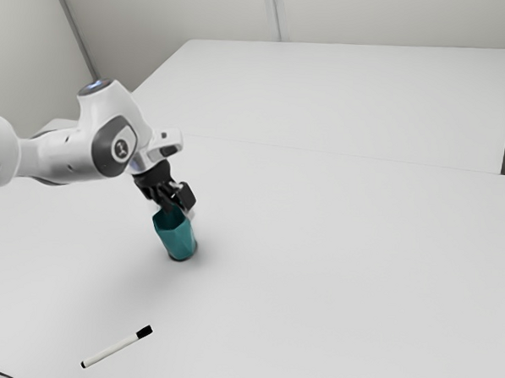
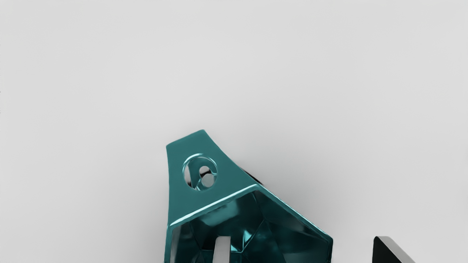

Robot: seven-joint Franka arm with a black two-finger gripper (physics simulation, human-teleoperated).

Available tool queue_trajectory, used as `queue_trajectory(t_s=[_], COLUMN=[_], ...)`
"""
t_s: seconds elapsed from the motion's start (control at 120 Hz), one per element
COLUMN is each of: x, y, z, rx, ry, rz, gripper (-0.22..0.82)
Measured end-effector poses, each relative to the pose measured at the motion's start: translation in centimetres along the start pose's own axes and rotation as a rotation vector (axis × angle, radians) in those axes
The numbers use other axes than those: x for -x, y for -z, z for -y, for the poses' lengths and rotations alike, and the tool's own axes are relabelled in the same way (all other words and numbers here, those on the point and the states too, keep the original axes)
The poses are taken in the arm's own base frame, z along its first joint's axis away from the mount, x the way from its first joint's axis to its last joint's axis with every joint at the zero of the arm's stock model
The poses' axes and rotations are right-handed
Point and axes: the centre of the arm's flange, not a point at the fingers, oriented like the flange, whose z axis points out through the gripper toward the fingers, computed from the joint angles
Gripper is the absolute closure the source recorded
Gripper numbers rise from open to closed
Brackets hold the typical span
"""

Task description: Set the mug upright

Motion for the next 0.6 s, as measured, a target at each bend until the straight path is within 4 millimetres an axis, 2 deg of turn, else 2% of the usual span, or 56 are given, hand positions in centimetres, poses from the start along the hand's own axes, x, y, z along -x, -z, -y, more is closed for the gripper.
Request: queue_trajectory(t_s=[0.075,0.175,0.242,0.317,0.442,0.5,0.6], x=[-0.2,-2.2,-4.3,-6.9,-8.5,-8.5,-8.1], y=[0.9,3.3,6.5,11.3,18.0,19.3,19.6], z=[0.0,0.0,-0.1,-0.3,-1.6,-2.3,-3.2], rx=[0.003,0.001,-0.010,-0.048,-0.105,-0.114,-0.115], ry=[0.009,0.007,-0.013,-0.053,-0.116,-0.137,-0.159], rz=[-0.017,-0.042,-0.067,-0.094,-0.102,-0.080,-0.034], gripper=[0.17,0.11,0.08,0.06,0.03,0.02,0.01])
